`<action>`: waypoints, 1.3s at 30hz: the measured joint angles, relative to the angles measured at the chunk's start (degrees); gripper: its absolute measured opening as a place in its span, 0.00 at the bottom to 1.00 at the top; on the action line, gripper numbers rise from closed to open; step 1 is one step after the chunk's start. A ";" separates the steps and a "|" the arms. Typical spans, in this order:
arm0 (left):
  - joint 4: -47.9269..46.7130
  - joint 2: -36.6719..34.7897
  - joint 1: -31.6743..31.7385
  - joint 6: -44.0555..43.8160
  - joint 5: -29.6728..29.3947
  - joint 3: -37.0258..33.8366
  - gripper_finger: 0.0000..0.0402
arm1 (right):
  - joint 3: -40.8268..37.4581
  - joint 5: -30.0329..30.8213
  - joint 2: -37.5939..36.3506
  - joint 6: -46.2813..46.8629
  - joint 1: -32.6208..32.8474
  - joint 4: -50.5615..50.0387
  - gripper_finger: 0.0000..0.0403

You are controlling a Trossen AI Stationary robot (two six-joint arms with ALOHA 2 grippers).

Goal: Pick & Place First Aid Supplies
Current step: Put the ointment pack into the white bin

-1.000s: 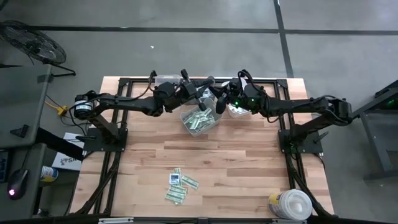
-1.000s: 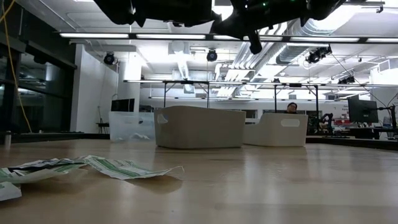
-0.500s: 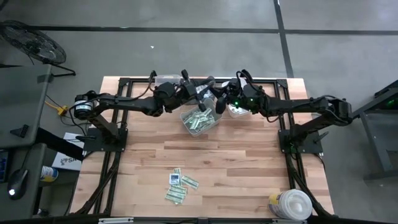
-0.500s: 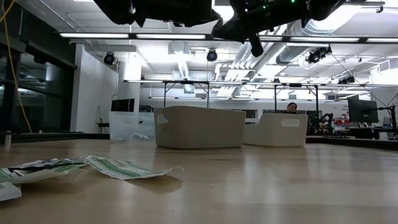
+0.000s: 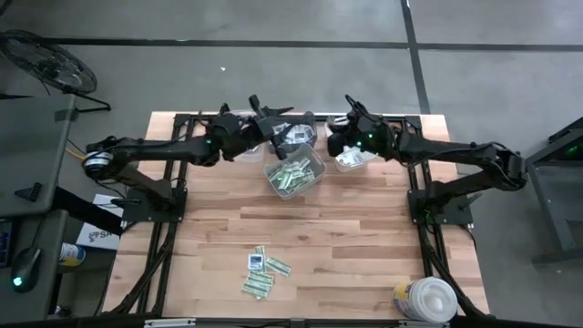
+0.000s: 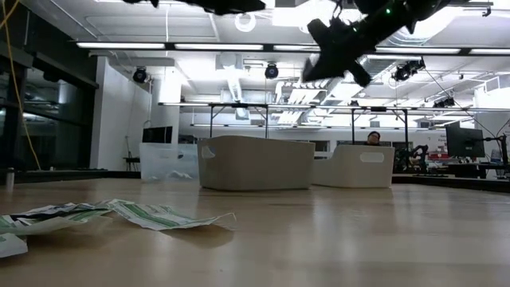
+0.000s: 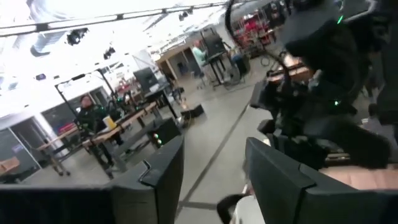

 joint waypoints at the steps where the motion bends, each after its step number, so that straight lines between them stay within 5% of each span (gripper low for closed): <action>1: -1.29 -0.96 0.00 0.39 -0.03 0.01 0.42 | 0.00 -0.13 -0.40 0.73 -0.88 -2.61 0.00; 11: -17.93 -10.59 0.00 2.90 -0.05 0.00 0.42 | 0.00 -8.44 0.55 7.21 -10.50 -19.10 0.00; 22: -32.28 -17.35 -0.02 2.85 0.37 0.00 0.42 | 0.00 -22.04 9.30 8.91 -18.38 -21.79 0.00; 39: -52.96 -22.56 -0.02 -0.08 7.24 0.00 0.42 | 0.00 -24.95 11.75 11.48 -20.36 -27.48 0.01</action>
